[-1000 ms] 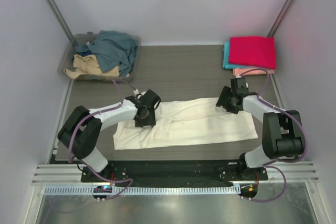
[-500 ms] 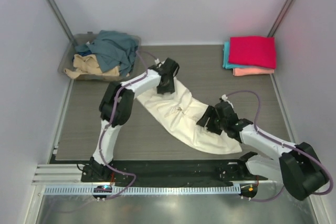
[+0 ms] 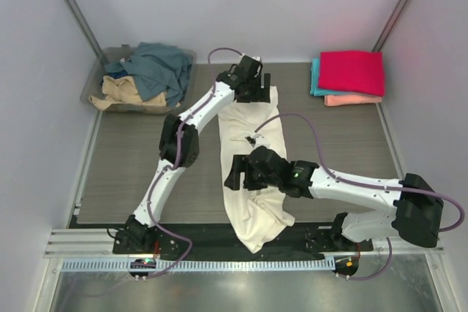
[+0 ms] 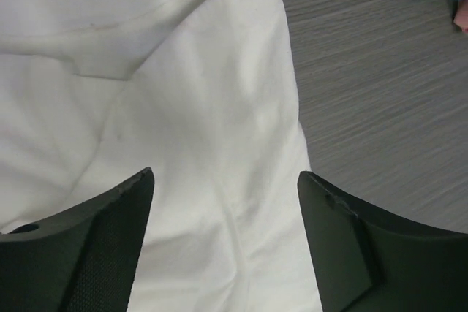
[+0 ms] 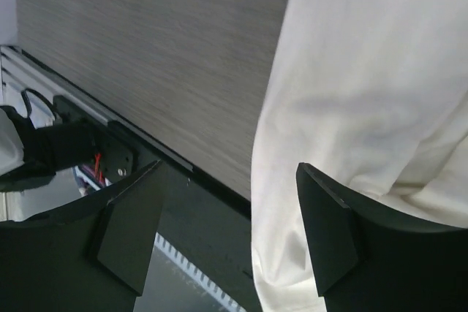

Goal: Fold and stack the t-shirts
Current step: Fold the tshirt

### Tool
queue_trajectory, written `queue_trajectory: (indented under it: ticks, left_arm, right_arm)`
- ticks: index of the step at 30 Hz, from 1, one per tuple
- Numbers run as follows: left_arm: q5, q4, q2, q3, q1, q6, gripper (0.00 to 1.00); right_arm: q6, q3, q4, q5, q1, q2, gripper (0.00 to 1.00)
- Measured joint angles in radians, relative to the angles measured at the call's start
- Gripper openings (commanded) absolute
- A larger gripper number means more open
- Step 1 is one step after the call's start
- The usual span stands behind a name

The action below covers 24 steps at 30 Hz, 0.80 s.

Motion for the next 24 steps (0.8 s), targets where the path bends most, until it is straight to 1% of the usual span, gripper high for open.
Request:
queue_trajectory:
  ticks: [2, 4, 6, 9, 11, 13, 15, 18, 21, 24]
  left_arm:
    - [0.001, -0.016, -0.080, -0.055, 0.015, 0.032, 0.87]
    - [-0.012, -0.046, -0.186, -0.099, 0.040, 0.059, 0.87]
    - [-0.045, -0.069, -0.326, -0.155, 0.070, 0.074, 0.88]
    - [-0.090, -0.074, -0.581, -0.312, 0.113, 0.080, 0.88]
    - [-0.124, -0.054, -0.803, -0.484, 0.142, 0.088, 0.87]
    - [-0.143, -0.060, -0.967, -0.613, 0.146, 0.093, 0.87]
    - [-0.155, -0.051, -1.131, -0.779, 0.134, 0.097, 0.88]
    - [-0.170, -0.059, -1.309, -1.003, 0.121, 0.099, 0.88]
    - [-0.198, -0.105, -1.439, -1.201, 0.119, 0.101, 0.88]
    - [-0.221, -0.154, -1.538, -1.327, 0.119, 0.108, 0.88]
  right_arm:
    - [-0.063, 0.074, -0.051, 0.057, -0.008, -0.024, 0.79]
    - [-0.118, 0.147, -0.109, 0.108, -0.029, -0.039, 0.79]
    - [-0.180, 0.235, -0.163, 0.146, -0.090, -0.032, 0.78]
    - [-0.254, 0.325, -0.194, 0.171, -0.213, 0.015, 0.76]
    - [-0.302, 0.382, -0.214, 0.188, -0.287, 0.089, 0.76]
    - [-0.344, 0.440, -0.243, 0.201, -0.336, 0.192, 0.75]
    - [-0.380, 0.502, -0.270, 0.204, -0.359, 0.305, 0.75]
    - [-0.420, 0.586, -0.308, 0.208, -0.370, 0.461, 0.75]
    - [-0.446, 0.660, -0.341, 0.214, -0.370, 0.592, 0.75]
    - [-0.460, 0.726, -0.370, 0.219, -0.375, 0.692, 0.75]
